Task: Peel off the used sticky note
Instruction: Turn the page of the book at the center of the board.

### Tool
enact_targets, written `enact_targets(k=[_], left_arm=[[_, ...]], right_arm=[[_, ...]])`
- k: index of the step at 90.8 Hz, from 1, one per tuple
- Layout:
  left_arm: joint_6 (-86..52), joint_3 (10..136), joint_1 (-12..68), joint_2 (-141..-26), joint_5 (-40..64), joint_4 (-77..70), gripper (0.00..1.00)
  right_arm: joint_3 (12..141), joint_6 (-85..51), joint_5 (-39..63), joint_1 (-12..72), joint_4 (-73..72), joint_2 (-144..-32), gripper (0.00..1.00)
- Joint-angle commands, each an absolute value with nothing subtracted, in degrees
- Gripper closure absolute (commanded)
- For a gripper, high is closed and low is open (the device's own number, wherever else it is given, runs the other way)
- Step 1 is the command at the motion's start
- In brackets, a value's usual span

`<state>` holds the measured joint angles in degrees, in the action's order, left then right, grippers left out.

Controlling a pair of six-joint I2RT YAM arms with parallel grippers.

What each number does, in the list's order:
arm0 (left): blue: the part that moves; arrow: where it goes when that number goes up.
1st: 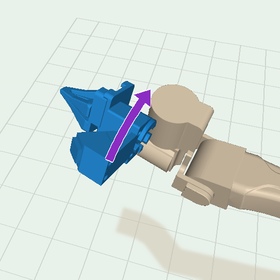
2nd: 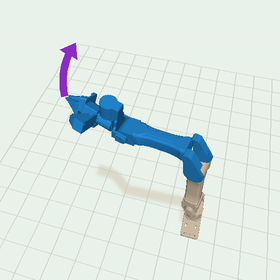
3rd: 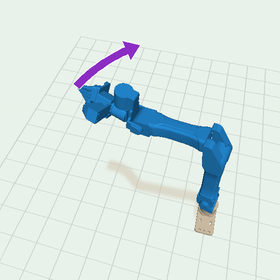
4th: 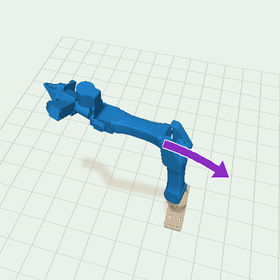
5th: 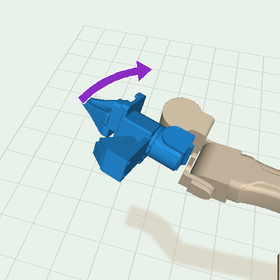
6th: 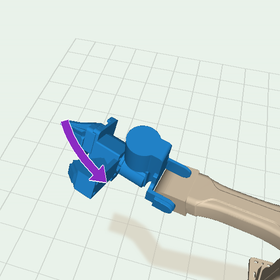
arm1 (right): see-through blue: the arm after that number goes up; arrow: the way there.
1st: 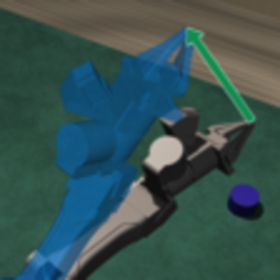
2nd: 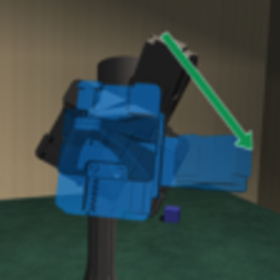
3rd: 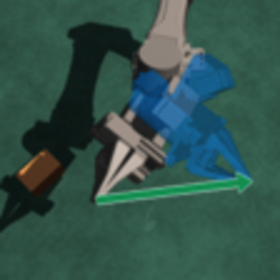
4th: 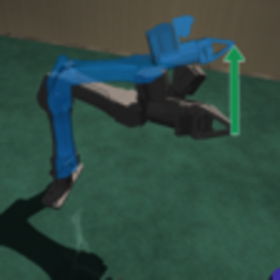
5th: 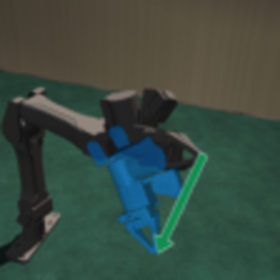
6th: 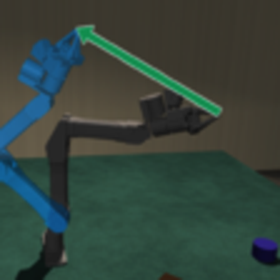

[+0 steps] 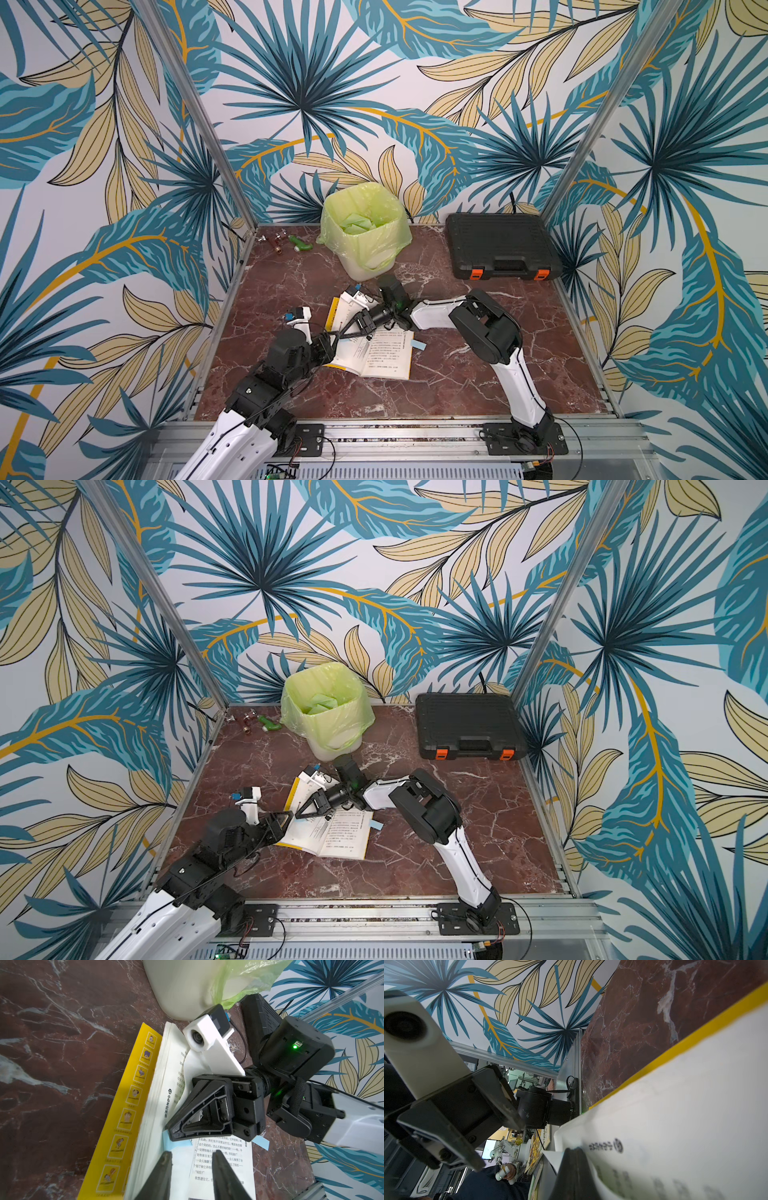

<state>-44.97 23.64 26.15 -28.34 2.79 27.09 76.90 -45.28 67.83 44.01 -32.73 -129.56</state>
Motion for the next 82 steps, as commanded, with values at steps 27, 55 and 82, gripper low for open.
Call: enact_targets(k=[27,55,82], left_arm=[[-45.0,19.4,25.7,-32.9,3.7,16.5,0.68],[-43.8,20.5,25.7,-33.9,-1.1,22.2,0.73],[-43.1,21.0,25.7,-33.4,-4.5,26.9,0.41]], right_arm=[[76.1,-44.6,67.9,43.9,-32.8,-131.4,1.00],[75.9,-43.1,67.8,43.9,-30.8,-131.0,1.00],[76.0,-42.7,67.7,43.9,-30.3,-130.8,1.00]])
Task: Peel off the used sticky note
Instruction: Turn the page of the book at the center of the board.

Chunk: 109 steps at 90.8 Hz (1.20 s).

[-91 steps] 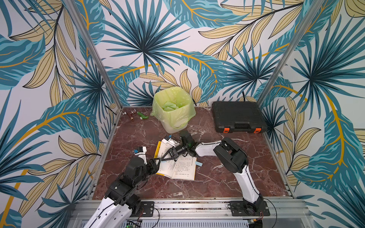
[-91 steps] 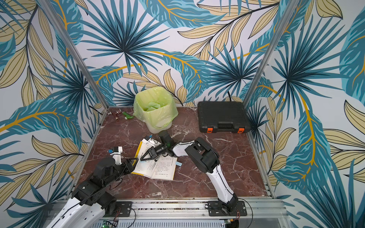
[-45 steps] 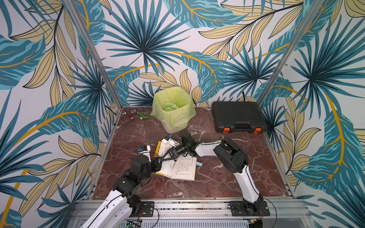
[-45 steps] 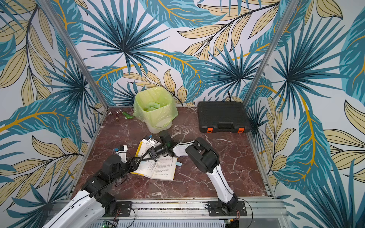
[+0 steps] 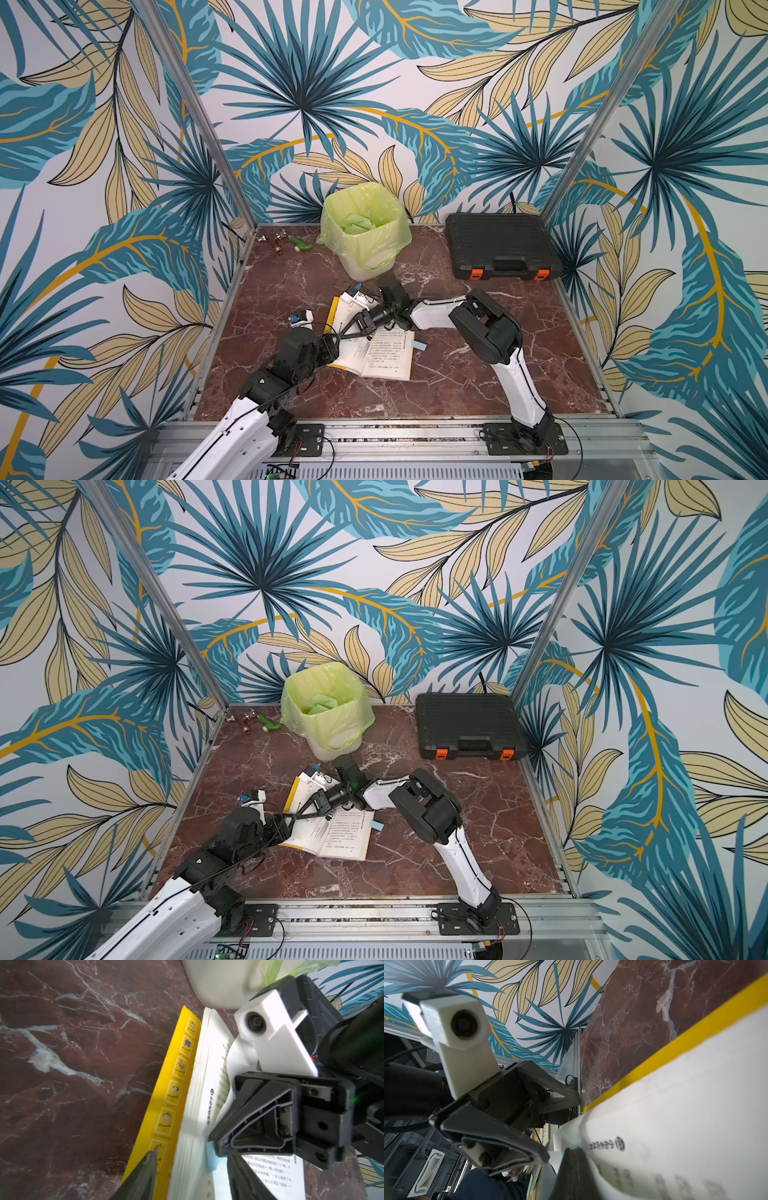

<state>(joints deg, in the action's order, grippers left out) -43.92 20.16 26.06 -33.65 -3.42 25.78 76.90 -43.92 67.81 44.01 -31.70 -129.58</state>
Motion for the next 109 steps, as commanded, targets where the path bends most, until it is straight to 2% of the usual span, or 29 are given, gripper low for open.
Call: enact_targets(k=[1,29,56,83,100,109], left_arm=[[-43.1,20.9,25.7,-33.5,-4.3,26.8,0.41],[-43.5,20.1,25.6,-33.8,-4.4,27.7,0.53],[-45.5,17.9,25.6,-33.9,-1.8,25.4,0.57],[-46.3,16.9,25.5,-34.2,-1.0,24.1,0.57],[-46.8,16.1,25.3,-34.2,0.0,22.7,0.69],[-46.9,15.8,25.2,-34.2,0.0,22.7,0.72]], right_arm=[[76.0,-42.7,67.7,43.9,-30.2,-130.8,1.00],[75.5,-42.3,67.6,43.9,-30.3,-130.4,1.00],[75.2,-42.4,67.5,43.9,-30.6,-129.8,1.00],[74.9,-42.4,67.3,44.0,-30.9,-129.5,1.00],[74.7,-42.3,66.9,43.9,-30.9,-129.0,1.00],[74.4,-42.1,66.5,43.9,-30.9,-128.3,1.00]])
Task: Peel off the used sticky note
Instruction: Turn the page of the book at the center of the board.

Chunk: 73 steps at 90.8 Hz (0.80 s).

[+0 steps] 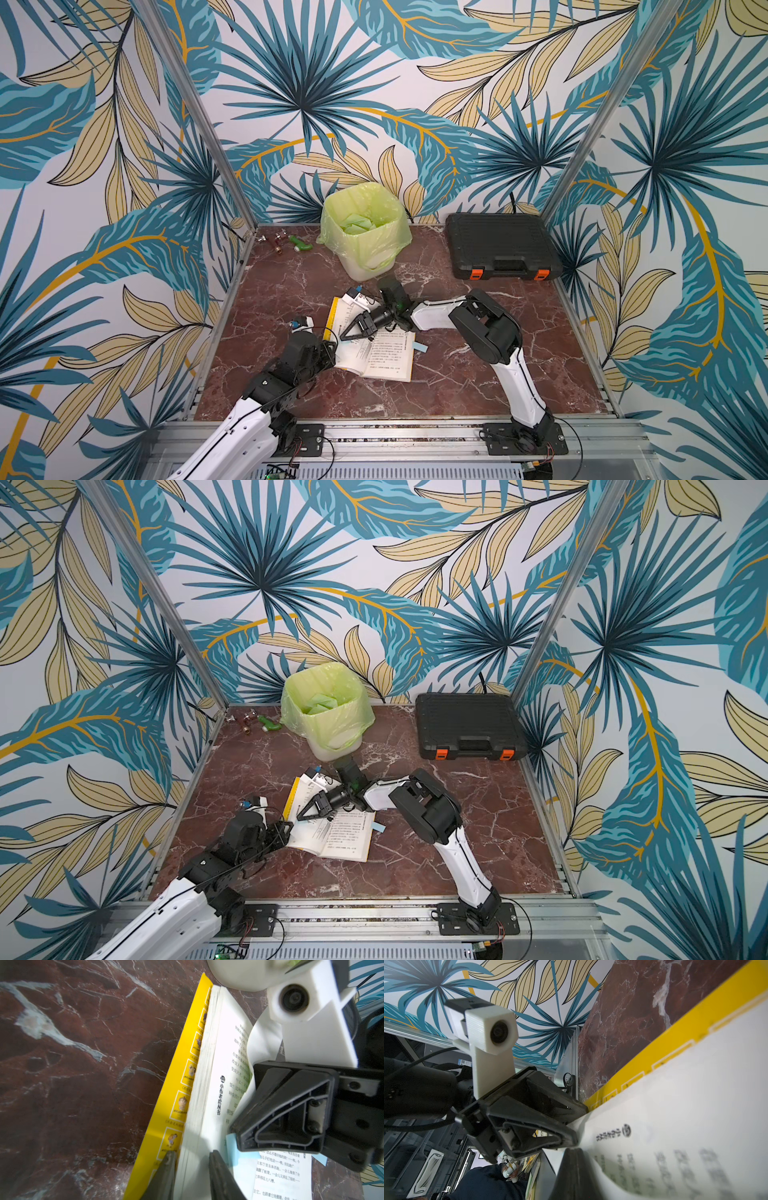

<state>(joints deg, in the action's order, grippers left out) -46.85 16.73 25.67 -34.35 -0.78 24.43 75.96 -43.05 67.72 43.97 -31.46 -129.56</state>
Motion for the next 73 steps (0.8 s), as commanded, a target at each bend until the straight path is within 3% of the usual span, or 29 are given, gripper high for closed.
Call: enact_targets(k=[1,60,73], left_arm=[[-46.9,15.8,25.2,-34.2,0.1,22.8,0.72],[-45.9,14.5,25.0,-39.8,1.8,17.3,0.74],[-45.5,14.3,25.0,-40.6,3.5,14.0,0.68]], right_arm=[[74.3,-42.1,66.5,43.9,-30.9,-128.3,1.00],[70.6,-39.4,62.1,43.2,-27.1,-122.0,1.00],[70.9,-39.3,61.5,43.2,-26.9,-122.7,1.00]])
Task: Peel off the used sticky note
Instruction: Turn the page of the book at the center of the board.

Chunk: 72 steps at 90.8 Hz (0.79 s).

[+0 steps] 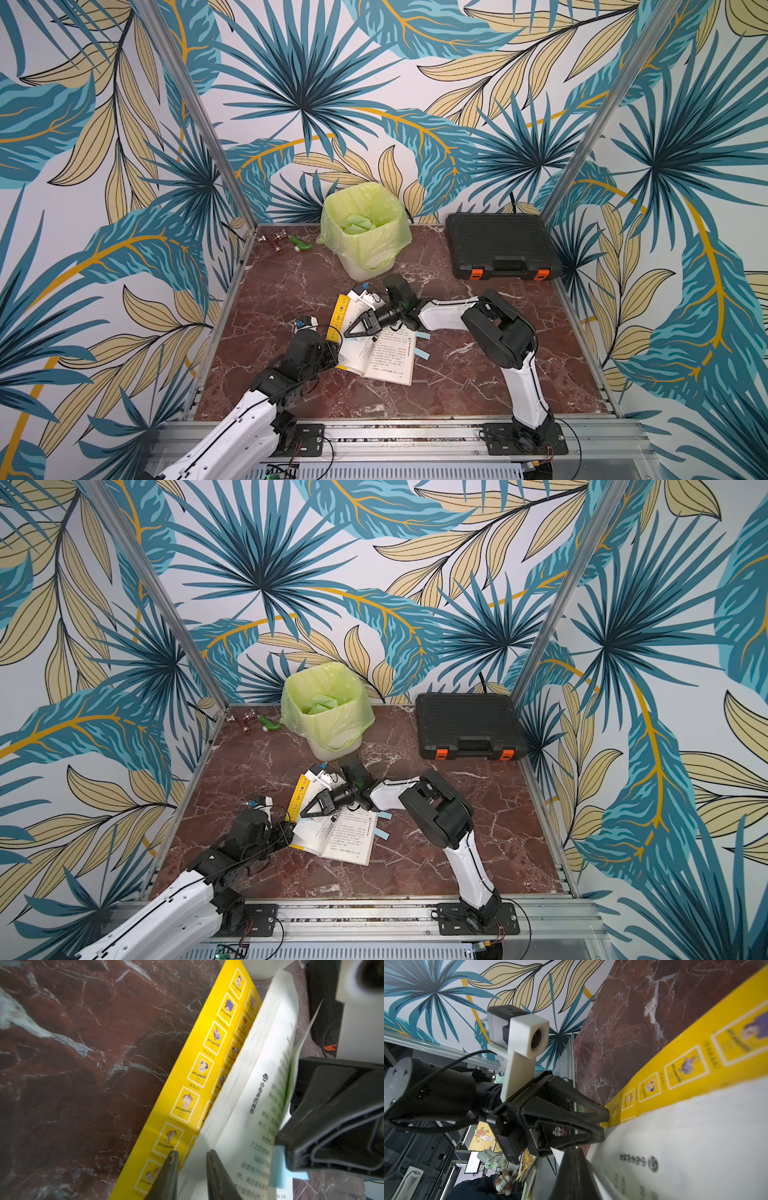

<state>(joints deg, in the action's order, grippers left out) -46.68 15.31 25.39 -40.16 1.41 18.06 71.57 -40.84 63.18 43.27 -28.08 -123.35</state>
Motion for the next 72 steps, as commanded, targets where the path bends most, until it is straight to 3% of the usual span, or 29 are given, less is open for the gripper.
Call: enact_targets(k=[1,22,72], left_arm=[[-45.5,14.3,25.0,-40.6,3.7,13.9,0.67],[-44.8,13.6,25.0,-40.4,6.5,10.6,0.51],[-41.7,13.0,25.0,-47.3,6.6,8.5,0.53]], right_arm=[[71.0,-39.4,61.5,43.2,-26.9,-122.8,1.00],[71.3,-39.5,61.1,43.2,-26.9,-123.7,1.00],[67.4,-40.6,57.6,41.2,-27.3,-120.0,1.00]])
